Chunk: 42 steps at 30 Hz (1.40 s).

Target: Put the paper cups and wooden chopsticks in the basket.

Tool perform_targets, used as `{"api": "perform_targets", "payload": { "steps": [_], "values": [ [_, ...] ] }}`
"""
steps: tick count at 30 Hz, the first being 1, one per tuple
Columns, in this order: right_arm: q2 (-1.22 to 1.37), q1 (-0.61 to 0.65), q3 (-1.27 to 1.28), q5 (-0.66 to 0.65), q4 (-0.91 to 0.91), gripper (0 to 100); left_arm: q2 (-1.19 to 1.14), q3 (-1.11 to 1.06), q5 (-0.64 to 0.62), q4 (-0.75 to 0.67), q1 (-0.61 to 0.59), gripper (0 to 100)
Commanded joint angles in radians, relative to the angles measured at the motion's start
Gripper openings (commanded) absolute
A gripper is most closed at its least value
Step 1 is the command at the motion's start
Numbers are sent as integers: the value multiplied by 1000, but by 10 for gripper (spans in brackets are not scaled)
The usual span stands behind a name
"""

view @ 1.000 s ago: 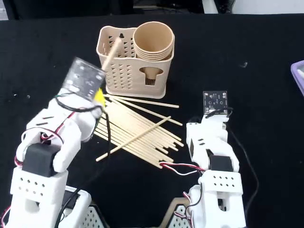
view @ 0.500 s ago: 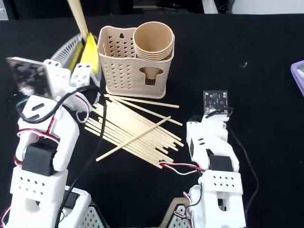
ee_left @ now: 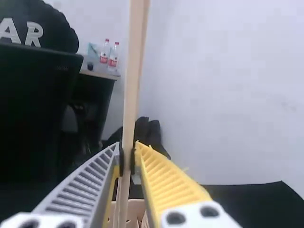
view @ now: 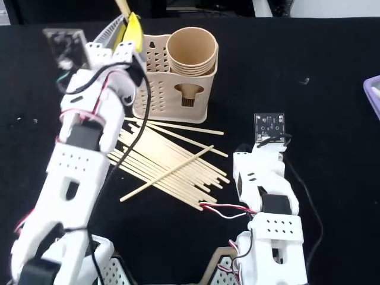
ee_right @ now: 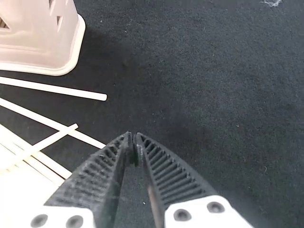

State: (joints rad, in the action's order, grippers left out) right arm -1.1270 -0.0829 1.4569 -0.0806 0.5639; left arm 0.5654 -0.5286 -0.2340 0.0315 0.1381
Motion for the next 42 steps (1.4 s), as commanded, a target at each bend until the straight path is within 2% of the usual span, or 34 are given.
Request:
{"api": "perform_targets", "payload": {
  "steps": [1,7,9,12,19,29,32,35,42],
  "values": [
    [-22,-12,-2,5,-23,11,-130,116,-6,-28,-10,31],
    [-22,-12,-2,5,-21,11,-226,127,-6,-23,-12,37],
    [-22,-12,-2,5,-21,11,-222,125,-6,3,-12,76],
    [-24,-12,-2,5,-21,11,-201,162,-8,132,-12,129],
    [-24,-12,-2,5,-20,11,-129,280,-6,420,-12,130],
    [-25,-12,-2,5,-18,11,106,305,-5,1011,-7,130],
    [-27,-12,-2,5,-18,11,127,266,-5,1137,-2,131],
    [-27,-12,-2,5,-18,11,120,128,54,1146,-1,134],
    [-27,-12,-2,5,-18,11,94,-317,361,988,62,135]
  ]
}}
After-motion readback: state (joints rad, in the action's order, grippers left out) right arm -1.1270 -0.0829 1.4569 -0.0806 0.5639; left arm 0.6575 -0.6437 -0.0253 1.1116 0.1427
